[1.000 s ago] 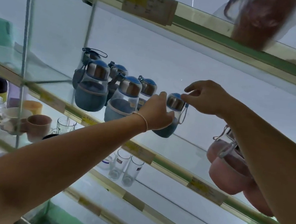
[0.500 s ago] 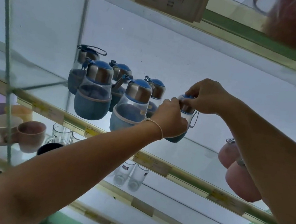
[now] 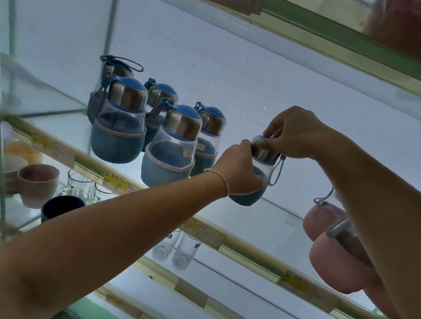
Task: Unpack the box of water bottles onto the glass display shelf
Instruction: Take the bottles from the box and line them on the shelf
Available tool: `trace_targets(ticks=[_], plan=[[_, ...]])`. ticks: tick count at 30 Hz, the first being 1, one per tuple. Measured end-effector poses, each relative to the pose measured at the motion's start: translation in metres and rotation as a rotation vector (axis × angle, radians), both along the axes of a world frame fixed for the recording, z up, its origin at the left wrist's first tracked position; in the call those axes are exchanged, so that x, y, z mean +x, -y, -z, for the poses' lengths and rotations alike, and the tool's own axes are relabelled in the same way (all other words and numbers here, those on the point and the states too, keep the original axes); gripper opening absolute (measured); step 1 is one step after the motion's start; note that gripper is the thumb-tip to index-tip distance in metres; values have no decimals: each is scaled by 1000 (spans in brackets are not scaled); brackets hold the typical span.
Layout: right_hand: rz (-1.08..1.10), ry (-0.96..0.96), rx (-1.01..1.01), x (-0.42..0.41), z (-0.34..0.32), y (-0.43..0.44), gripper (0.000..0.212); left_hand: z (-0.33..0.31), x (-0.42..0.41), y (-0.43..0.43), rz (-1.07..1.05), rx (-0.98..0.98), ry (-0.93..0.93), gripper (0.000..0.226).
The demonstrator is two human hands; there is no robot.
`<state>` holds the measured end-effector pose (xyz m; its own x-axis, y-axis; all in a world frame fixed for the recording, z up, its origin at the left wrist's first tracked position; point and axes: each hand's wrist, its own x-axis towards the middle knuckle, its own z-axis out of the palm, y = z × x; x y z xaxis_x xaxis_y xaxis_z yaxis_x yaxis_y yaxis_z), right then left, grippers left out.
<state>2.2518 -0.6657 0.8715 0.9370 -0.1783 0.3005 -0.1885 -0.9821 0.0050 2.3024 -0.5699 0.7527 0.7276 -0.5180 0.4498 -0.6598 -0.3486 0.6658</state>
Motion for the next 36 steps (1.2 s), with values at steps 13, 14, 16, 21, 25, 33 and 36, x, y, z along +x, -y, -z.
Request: trace_targets(ticks=[13, 14, 16, 21, 25, 33, 36], plan=[[-45, -228, -102, -17, -24, 13, 18, 2, -1, 13, 25, 62, -110, 77], [-51, -217, -104, -16, -25, 12, 14, 0, 0, 12, 79, 25, -193, 75], [-41, -197, -134, -13, -25, 11, 18, -3, 0, 10, 179, -31, -344, 71], [20, -157, -245, -5, -21, 3, 49, 1, 4, 7, 257, -60, -405, 74], [20, -141, -327, -2, -19, -2, 49, 5, 6, 9, 197, -55, -367, 72], [-34, -165, -90, -17, -26, 9, 19, 6, 2, 14, 137, 84, -122, 84], [-46, -154, -31, -26, -24, 15, 22, -1, 12, 9, 268, 146, -268, 68]])
